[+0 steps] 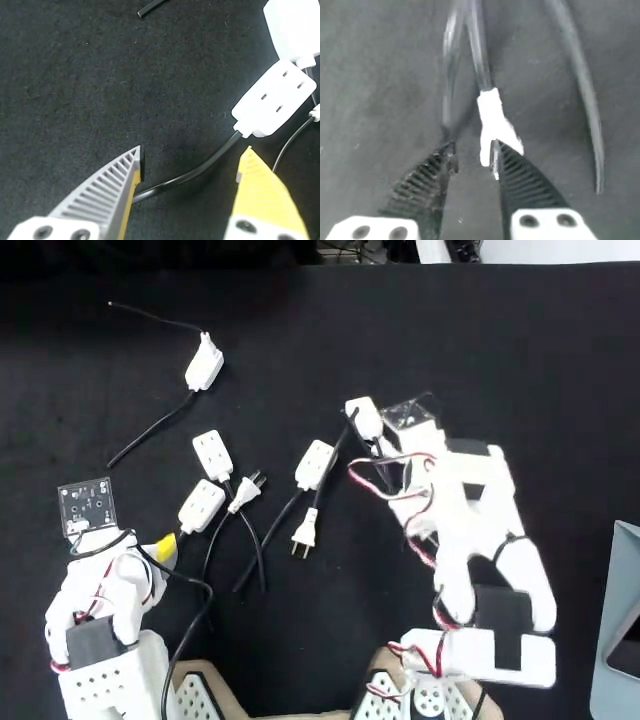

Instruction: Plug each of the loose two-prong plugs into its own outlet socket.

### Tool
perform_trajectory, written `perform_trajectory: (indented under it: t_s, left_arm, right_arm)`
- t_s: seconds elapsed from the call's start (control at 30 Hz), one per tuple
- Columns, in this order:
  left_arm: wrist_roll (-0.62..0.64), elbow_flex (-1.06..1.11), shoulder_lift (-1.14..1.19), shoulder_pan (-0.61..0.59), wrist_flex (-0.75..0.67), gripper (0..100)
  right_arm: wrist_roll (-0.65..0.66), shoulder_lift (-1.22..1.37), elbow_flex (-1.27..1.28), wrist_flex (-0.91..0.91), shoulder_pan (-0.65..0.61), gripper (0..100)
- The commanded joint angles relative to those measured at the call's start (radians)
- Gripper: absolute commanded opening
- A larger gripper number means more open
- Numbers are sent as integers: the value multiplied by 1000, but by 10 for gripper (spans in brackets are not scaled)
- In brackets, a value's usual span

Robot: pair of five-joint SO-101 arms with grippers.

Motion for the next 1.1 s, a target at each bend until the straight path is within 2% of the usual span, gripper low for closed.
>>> perform_trajectory:
  t_s: [0.0, 0.1, 0.27, 0.43, 0.63, 1.07]
  left_arm:
    - [-6, -5, -9, -5, 2, 300]
    - [-6, -5, -9, -5, 2, 300]
    - [-6, -5, -9, -5, 2, 300]
    - [-6, -5, -9, -5, 2, 300]
    - [-6, -5, -9, -5, 2, 300]
    - [-6, -4, -9, -4, -2, 300]
  right_arm:
    - [26, 64, -77, -2, 63, 124]
    - [83, 124, -116, -2, 98, 124]
    - [91, 154, -119, 6, 97, 118]
    - [92, 154, -120, -2, 94, 10]
    - [92, 134, -124, 9, 95, 11]
    - [94, -421, -127, 267, 103, 11]
